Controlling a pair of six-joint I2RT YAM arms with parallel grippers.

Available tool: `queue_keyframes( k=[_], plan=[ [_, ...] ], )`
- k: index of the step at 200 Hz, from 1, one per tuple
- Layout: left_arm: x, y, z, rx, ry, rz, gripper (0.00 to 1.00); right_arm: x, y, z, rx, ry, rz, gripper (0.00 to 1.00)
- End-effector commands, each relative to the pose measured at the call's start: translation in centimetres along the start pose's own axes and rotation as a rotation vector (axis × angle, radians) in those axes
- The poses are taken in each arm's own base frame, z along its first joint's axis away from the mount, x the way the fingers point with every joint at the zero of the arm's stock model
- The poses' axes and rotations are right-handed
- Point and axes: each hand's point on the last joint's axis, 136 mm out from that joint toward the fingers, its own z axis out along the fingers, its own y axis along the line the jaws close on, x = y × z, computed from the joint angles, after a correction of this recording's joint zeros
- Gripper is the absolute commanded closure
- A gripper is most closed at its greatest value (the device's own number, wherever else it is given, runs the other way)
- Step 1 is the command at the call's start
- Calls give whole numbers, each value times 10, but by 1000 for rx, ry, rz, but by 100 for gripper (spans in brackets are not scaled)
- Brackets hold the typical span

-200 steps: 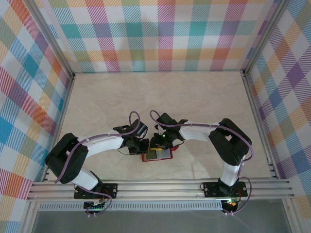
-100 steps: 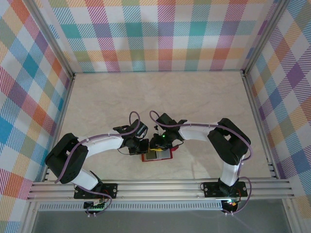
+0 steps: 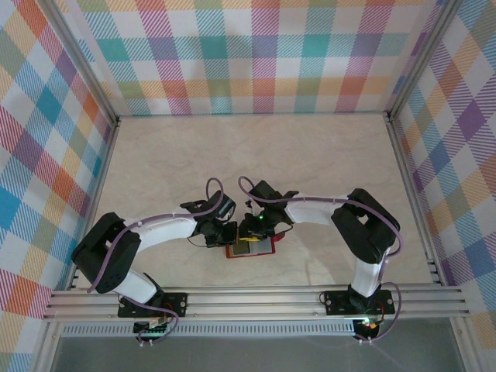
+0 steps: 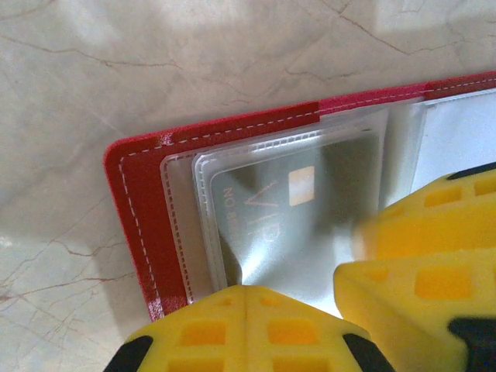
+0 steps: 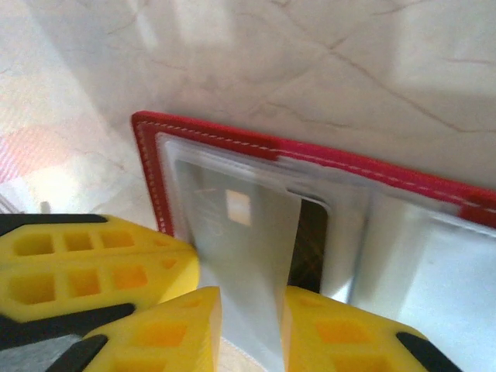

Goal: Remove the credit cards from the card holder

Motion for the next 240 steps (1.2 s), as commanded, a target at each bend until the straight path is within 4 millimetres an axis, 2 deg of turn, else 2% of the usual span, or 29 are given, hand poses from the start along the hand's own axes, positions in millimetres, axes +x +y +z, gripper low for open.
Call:
queue_keyframes(
  k=[1, 33, 52, 80, 135, 192, 216, 240],
  plan=[
    [4, 10, -4, -56, 1, 1, 98, 1, 7, 2, -30, 19, -5, 72],
    [2, 8, -10, -46, -23, 6, 94, 3, -20, 3, 112, 27, 29, 71],
    [1, 8, -13, -46, -33, 6, 93, 3, -28, -1, 164, 18, 31, 71],
    [2, 10, -11, -55, -28, 5, 92, 1, -24, -11, 175, -13, 15, 70],
    [-1, 4, -11, -41, -26, 3, 93, -4, 3, -28, 71, -71, -30, 69],
    [-5, -19, -17, 6, -28, 32, 97, -2, -21, -20, 144, -67, 8, 70],
    [-1, -16, -8, -16, 4, 34, 99, -2, -27, -12, 147, -51, 12, 70],
    [5, -5, 0, -63, 34, 28, 100, -2, -28, -7, 138, -40, 16, 70]
  ],
)
